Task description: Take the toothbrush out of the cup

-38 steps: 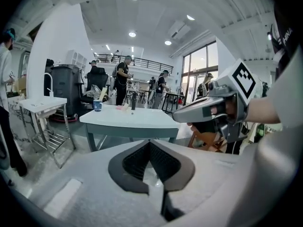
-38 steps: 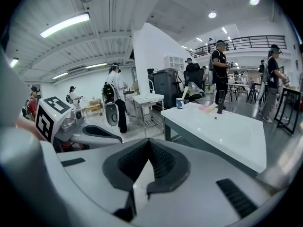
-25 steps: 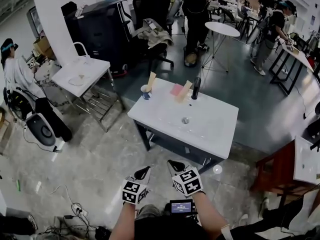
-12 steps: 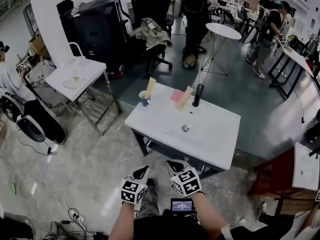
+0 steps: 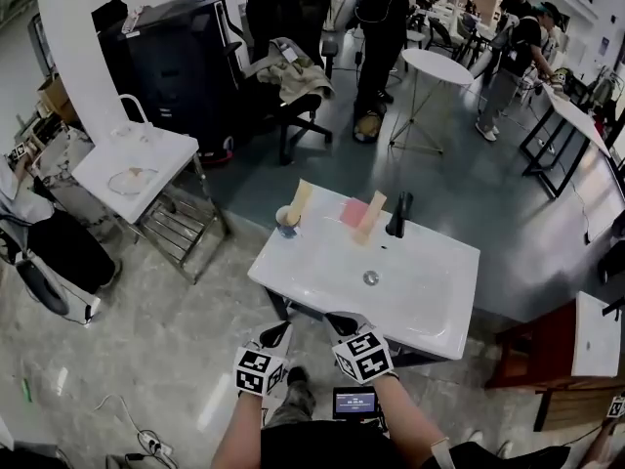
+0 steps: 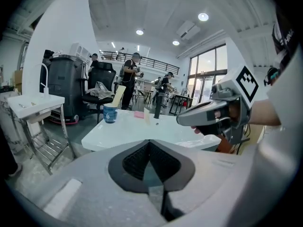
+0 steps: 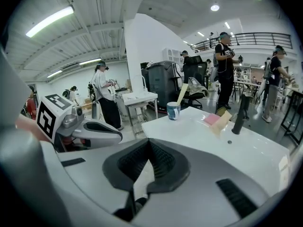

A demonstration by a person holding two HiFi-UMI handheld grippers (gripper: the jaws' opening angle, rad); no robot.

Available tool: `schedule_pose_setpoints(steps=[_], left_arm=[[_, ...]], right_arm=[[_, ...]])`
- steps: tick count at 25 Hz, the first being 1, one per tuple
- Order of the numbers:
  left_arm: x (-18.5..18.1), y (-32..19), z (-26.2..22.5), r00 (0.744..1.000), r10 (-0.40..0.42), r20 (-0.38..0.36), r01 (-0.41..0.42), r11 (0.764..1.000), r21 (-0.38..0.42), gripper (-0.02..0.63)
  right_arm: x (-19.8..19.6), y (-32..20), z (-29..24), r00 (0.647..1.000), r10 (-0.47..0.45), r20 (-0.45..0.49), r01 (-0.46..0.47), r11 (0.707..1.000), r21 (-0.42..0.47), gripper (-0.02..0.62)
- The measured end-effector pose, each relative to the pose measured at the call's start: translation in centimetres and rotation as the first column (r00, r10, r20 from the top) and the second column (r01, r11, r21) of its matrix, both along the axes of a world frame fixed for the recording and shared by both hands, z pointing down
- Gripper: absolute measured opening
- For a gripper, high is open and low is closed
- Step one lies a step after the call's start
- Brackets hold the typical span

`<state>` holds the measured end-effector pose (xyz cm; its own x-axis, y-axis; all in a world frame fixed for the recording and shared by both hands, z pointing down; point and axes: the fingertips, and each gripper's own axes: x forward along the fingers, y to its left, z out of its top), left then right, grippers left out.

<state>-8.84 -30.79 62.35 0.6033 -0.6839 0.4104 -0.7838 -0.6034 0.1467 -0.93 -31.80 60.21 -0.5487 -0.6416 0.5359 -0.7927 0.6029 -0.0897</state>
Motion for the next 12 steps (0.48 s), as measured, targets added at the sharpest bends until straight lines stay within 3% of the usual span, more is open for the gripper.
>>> schedule_pose_setpoints(steps=[12], left_arm=[[-3.6,-11.1,-0.3,0.998,0.063,-0.001,-0.063,0.998,-0.008,0.006]], right_arm=[[-4.0,-10.6,-0.1,0.999,0.046,-0.015,-0.046,0.999,-0.016,0.009]])
